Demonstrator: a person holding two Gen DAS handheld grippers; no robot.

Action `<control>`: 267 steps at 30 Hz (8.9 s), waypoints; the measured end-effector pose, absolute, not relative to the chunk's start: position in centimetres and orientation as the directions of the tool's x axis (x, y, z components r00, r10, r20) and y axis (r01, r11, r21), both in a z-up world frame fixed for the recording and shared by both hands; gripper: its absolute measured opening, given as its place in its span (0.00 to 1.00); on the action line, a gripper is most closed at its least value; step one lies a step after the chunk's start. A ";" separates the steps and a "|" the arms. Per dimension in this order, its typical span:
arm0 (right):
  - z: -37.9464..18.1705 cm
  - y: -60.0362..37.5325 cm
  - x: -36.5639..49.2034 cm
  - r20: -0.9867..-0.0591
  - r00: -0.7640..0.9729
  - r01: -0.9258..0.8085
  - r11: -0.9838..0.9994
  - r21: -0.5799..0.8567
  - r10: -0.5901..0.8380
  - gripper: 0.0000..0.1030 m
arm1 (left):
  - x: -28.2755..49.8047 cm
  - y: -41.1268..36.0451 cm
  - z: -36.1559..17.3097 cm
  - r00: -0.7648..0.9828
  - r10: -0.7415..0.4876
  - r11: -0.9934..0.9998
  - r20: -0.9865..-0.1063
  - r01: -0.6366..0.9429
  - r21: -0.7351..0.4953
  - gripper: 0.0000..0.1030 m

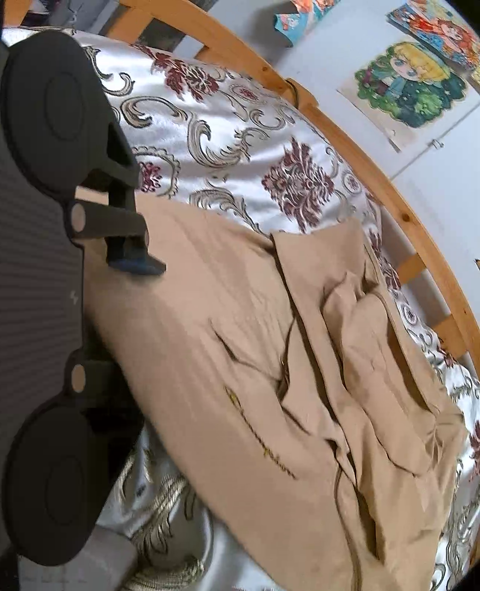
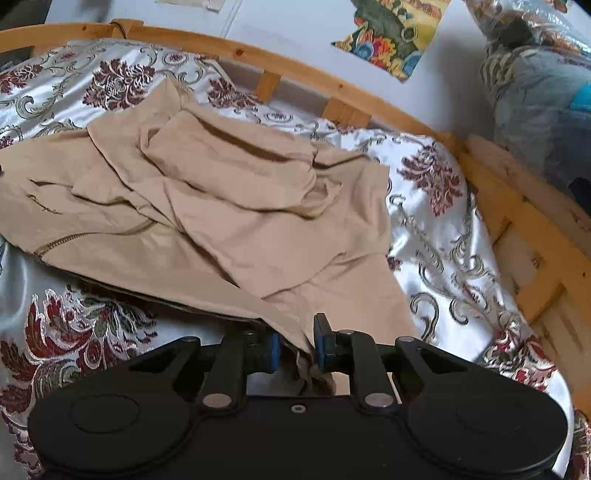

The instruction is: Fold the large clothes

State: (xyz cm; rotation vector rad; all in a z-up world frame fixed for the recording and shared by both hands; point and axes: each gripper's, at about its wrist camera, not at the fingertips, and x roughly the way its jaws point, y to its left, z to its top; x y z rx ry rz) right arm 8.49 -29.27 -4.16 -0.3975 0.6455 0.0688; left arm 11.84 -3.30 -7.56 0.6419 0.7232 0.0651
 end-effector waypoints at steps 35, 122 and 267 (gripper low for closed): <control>6.0 -29.0 2.4 -0.493 0.870 -0.173 0.923 -0.344 -0.020 0.07 | 10.4 2.5 5.5 0.841 -0.103 0.968 -0.532 0.208 0.142 0.02; -4.5 -41.3 18.0 -0.562 0.824 0.207 0.961 0.182 -0.071 0.66 | 21.2 13.1 -2.9 0.713 -0.064 0.958 -0.699 -0.151 -0.242 0.18; -5.4 -20.2 19.1 -0.364 0.931 -0.103 0.958 -0.268 -0.002 0.97 | 20.3 11.6 -7.1 0.772 -0.144 0.800 -0.619 -0.277 -0.531 0.74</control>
